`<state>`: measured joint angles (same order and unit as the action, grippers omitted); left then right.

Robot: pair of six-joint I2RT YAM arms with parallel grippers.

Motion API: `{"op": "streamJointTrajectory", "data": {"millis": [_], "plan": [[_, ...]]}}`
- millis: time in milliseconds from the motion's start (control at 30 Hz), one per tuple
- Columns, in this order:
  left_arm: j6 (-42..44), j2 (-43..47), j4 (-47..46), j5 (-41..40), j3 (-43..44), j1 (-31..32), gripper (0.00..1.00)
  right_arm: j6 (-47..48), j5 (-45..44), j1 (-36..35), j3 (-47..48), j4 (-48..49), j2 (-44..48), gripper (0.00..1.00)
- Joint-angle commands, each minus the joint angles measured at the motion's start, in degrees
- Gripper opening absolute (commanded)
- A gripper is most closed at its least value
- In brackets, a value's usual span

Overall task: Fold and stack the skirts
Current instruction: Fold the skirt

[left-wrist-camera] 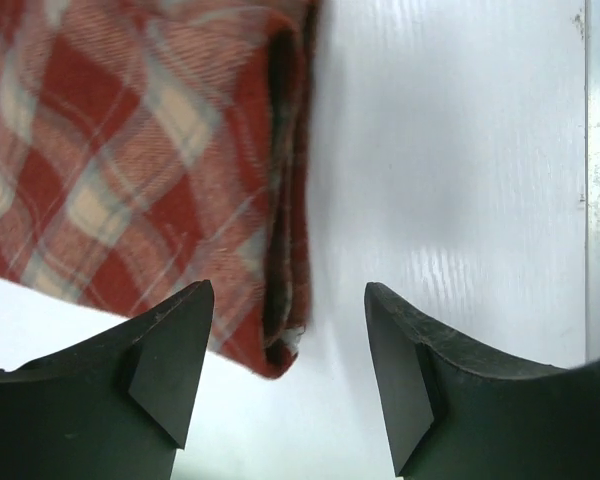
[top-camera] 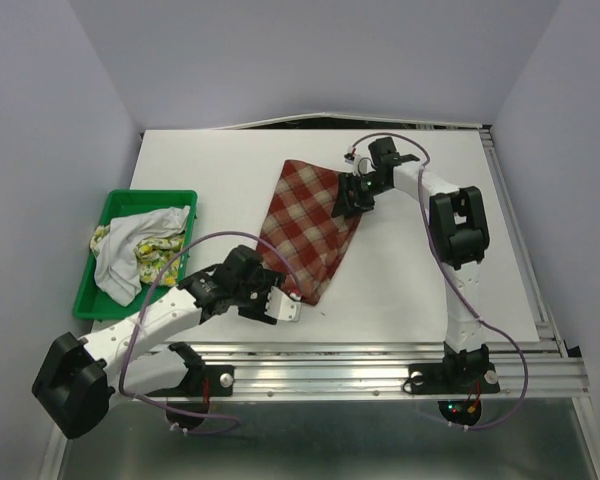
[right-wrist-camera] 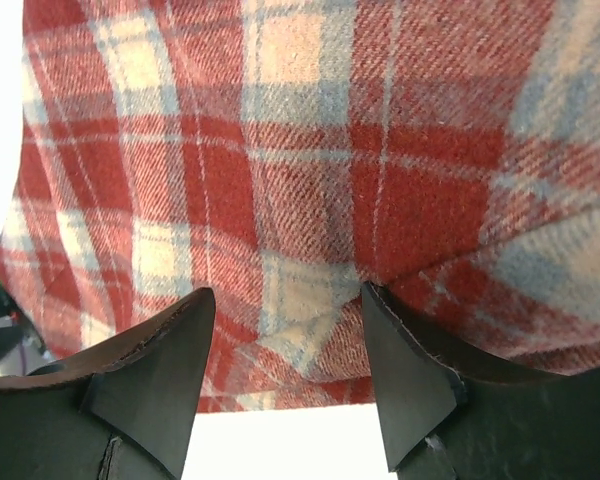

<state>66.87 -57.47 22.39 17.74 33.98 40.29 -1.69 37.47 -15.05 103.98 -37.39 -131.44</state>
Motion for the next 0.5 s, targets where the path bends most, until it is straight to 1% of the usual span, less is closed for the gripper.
{"op": "streamJointTrajectory", "data": {"millis": [0, 33, 67, 167, 200, 233, 267, 367, 400, 433, 467], "plan": [[3.2, -1.4, -10.1, -8.9, -5.9, 5.5, 0.73, 3.5, -7.9, 0.4, 2.0, -1.1, -2.5, 0.66], [2.7, -1.9, -12.3, -10.0, -8.1, 6.2, 0.73, 3.9, -8.2, 0.4, 2.4, -1.3, -2.4, 0.66], [2.3, -2.5, -16.4, -11.1, -8.9, 7.5, 0.73, 4.1, -8.6, 0.4, 2.5, -1.3, -2.4, 0.66], [0.4, -6.4, -21.8, -15.4, -10.4, 9.1, 0.71, 4.4, -8.8, 0.4, 2.5, -1.4, -2.1, 0.67], [-1.0, -7.8, -24.9, -16.4, -10.3, 9.8, 0.69, 4.4, -8.8, 0.4, 2.5, -1.5, -2.2, 0.67], [-1.5, -10.4, -26.2, -18.1, -10.3, 10.0, 0.65, 4.6, -8.9, 0.4, 2.5, -1.6, -2.1, 0.67], [-1.9, -11.3, -28.8, -19.9, -10.4, 10.1, 0.63, 4.7, -9.0, 0.4, 2.5, -1.7, -2.0, 0.67], [-2.1, -13.0, -31.3, -22.2, -10.8, 10.7, 0.55, 4.9, -9.3, 0.4, 2.5, -2.0, -2.2, 0.67], [-1.9, -12.1, -31.0, -21.7, -10.9, 10.7, 0.55, 4.9, -9.3, 0.4, 2.6, -2.1, -2.1, 0.67], [-1.0, -9.0, -30.5, -20.0, -11.2, 10.7, 0.56, 5.0, -9.3, 0.4, 2.7, -2.3, -2.1, 0.67], [-0.3, -7.0, -27.2, -18.4, -11.4, 10.7, 0.61, 5.2, -9.3, 0.4, 2.9, -2.3, -2.2, 0.67]]}}
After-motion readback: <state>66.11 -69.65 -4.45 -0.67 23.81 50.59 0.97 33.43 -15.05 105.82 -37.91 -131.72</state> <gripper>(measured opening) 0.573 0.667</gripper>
